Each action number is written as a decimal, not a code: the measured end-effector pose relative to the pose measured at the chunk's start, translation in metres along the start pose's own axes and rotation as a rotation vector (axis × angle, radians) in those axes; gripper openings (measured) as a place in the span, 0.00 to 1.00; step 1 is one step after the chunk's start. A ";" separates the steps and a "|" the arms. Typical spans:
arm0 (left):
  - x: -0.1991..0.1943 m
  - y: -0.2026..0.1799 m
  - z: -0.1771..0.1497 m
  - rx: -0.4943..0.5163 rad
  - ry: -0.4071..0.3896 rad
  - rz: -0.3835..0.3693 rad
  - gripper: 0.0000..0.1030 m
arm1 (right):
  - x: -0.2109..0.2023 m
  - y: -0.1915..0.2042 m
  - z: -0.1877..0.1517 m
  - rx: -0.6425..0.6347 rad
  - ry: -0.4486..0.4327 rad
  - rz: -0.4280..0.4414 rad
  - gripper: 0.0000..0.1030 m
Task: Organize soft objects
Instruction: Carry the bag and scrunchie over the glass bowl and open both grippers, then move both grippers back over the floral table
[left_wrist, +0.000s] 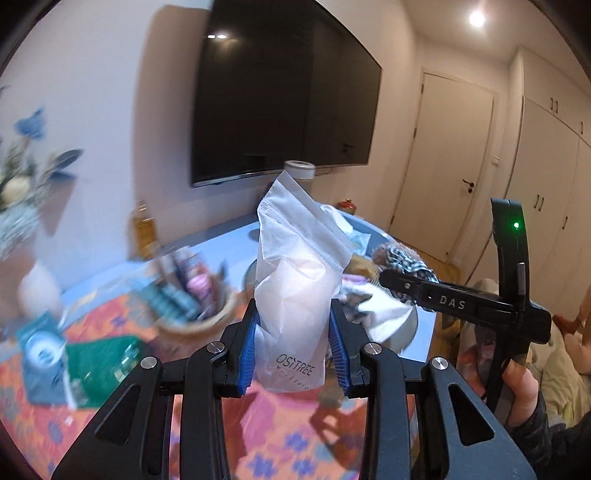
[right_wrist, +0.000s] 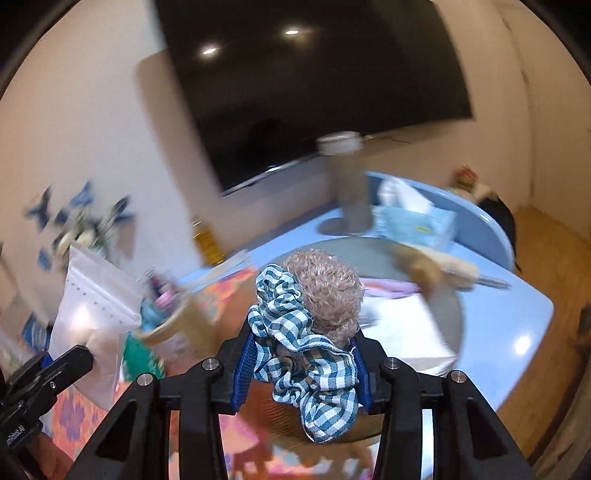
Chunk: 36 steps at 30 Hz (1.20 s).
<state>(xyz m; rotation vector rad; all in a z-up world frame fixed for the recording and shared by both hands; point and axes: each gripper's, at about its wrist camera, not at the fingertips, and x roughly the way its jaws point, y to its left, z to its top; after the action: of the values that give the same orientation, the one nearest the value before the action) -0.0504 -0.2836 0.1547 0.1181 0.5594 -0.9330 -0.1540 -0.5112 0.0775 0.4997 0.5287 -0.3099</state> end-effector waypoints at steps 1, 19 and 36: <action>0.010 -0.003 0.005 0.003 0.006 -0.010 0.30 | 0.002 -0.010 0.005 0.018 -0.002 -0.014 0.42; 0.109 -0.026 0.002 0.076 0.205 -0.090 0.88 | 0.043 -0.065 0.014 0.193 0.059 -0.087 0.85; -0.058 0.050 -0.056 -0.061 0.068 0.116 0.88 | 0.007 0.005 -0.017 0.088 0.012 0.106 0.86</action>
<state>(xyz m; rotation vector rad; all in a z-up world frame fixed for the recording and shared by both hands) -0.0607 -0.1932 0.1294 0.1263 0.6368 -0.8007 -0.1529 -0.4990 0.0635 0.6131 0.5001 -0.2298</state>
